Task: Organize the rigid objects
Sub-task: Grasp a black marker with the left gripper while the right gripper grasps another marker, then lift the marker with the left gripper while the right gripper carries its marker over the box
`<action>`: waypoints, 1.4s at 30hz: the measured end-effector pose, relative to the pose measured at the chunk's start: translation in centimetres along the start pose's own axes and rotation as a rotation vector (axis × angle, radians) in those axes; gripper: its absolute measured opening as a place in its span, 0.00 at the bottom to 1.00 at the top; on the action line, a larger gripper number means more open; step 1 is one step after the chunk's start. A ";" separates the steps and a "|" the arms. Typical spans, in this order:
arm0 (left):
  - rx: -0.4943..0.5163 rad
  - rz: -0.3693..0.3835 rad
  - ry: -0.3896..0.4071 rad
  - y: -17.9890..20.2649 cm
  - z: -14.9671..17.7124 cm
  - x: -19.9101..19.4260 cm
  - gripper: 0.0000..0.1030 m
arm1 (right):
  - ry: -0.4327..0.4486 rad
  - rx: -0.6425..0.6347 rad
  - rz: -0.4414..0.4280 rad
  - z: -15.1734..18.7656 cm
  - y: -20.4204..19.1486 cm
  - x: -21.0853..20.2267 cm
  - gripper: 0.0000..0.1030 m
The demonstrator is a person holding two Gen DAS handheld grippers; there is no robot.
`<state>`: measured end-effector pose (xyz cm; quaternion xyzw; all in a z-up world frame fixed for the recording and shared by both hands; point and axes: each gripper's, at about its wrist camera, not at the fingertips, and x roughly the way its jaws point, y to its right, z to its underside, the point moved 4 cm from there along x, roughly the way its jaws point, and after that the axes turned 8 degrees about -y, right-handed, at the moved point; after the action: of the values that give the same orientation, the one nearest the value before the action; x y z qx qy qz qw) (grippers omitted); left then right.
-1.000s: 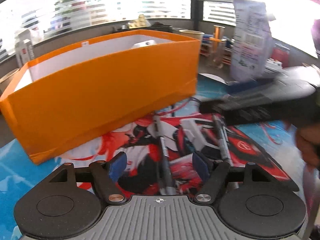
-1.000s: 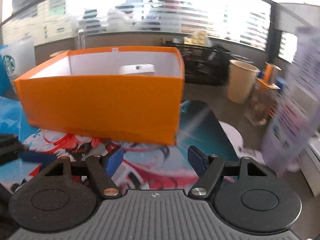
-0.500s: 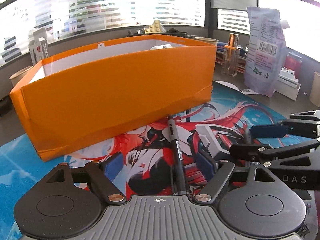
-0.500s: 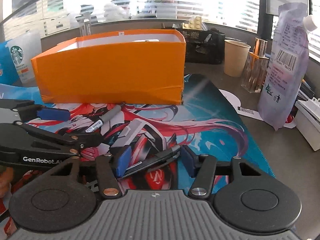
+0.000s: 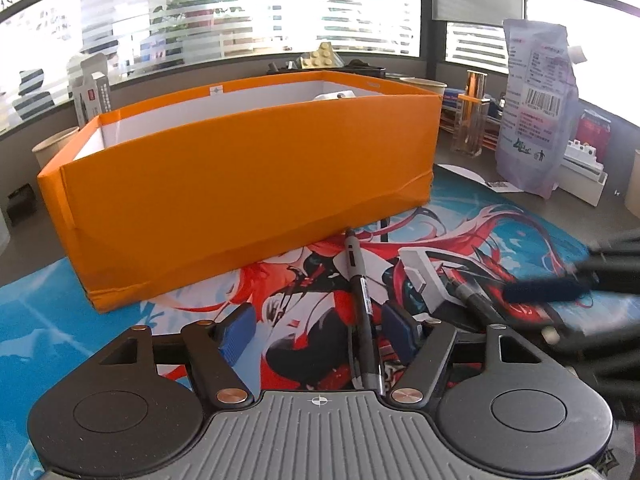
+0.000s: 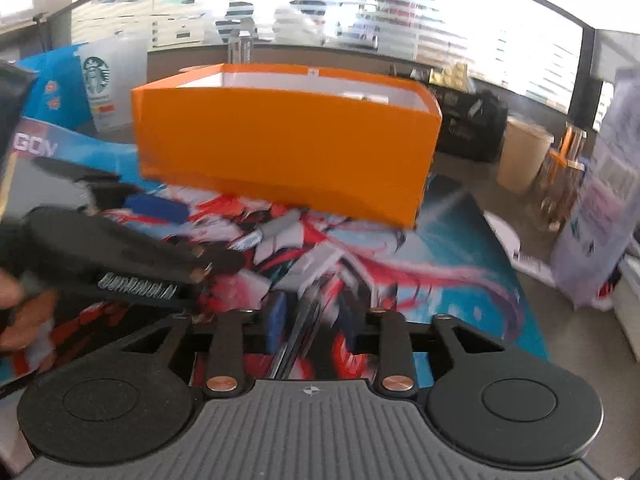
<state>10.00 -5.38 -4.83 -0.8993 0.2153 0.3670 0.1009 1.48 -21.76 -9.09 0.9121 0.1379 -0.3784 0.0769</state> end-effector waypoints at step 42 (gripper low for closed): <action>-0.105 -0.048 0.069 2.4 0.7 -6.4 0.07 | 0.132 0.071 -0.044 0.0 0.9 -3.0 0.12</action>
<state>4.40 -5.26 -0.90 -0.9204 0.1775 0.3441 0.0548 -0.24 -23.18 -6.88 0.9339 0.1491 -0.3239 0.0270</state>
